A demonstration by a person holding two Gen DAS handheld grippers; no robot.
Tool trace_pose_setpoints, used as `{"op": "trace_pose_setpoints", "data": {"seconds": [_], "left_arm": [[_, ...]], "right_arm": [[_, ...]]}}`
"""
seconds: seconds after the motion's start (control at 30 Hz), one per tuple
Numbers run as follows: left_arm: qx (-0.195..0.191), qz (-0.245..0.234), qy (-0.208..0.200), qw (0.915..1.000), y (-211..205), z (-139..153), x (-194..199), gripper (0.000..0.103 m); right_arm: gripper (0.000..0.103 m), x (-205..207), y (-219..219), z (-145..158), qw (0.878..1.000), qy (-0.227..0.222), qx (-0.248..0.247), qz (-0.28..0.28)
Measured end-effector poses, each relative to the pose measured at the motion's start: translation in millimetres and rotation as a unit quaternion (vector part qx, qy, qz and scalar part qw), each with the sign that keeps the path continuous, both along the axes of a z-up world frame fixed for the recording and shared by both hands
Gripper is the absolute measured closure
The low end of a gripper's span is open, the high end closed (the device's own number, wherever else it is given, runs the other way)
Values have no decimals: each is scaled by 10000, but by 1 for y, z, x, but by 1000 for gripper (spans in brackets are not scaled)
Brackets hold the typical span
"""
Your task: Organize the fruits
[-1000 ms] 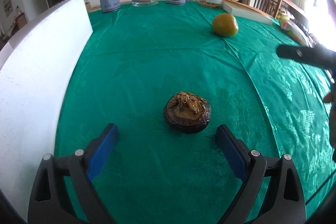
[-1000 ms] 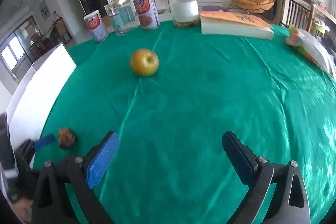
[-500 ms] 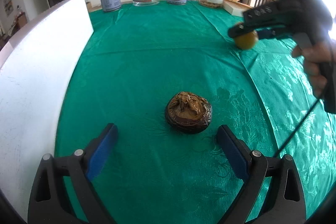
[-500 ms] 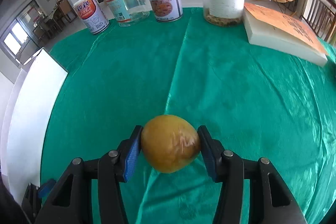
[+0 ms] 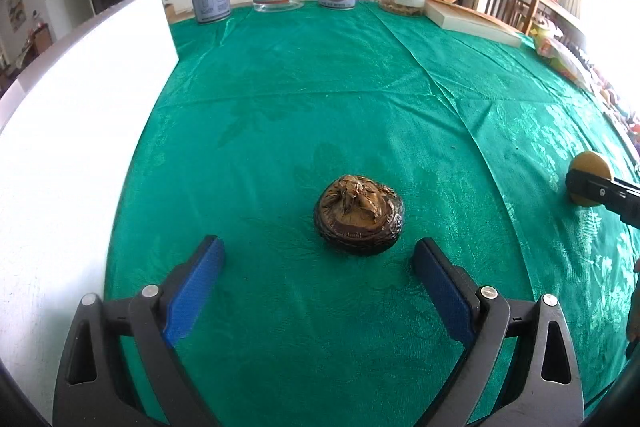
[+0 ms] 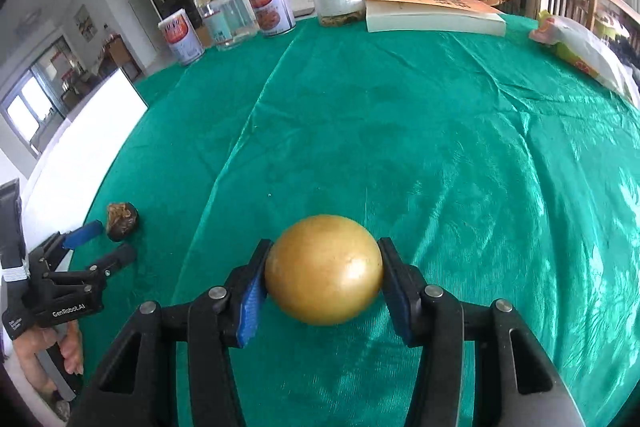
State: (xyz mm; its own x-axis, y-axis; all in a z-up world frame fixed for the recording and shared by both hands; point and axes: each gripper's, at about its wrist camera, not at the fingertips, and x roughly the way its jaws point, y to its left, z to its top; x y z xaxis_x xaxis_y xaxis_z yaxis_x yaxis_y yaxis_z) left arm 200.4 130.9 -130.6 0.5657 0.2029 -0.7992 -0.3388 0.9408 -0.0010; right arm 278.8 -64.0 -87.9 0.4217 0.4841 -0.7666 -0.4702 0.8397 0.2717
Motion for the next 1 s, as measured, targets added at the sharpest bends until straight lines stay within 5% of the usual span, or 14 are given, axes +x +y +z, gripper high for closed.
{"op": "trace_pose_setpoints", "data": {"seconds": [0.4,0.53,0.77,1.0], "left_arm": [[3,4,1,10000,0,0,0,6],[-11,3,-4,10000,0,0,-1,6],[-472,-55,-290,9984,11,3,-9,5],[-217,-53,-106,9997,4,3,1,7]], "right_arm": [[47,-38,-13,1,9992,-100,60,-379],[0,-66,-18,-3,9979,-209,-256,-565],[0,-80,0,-11,9904,-435,-1252,-402],[0,-80,-3,-10,9912,-440,-1190,-376]]}}
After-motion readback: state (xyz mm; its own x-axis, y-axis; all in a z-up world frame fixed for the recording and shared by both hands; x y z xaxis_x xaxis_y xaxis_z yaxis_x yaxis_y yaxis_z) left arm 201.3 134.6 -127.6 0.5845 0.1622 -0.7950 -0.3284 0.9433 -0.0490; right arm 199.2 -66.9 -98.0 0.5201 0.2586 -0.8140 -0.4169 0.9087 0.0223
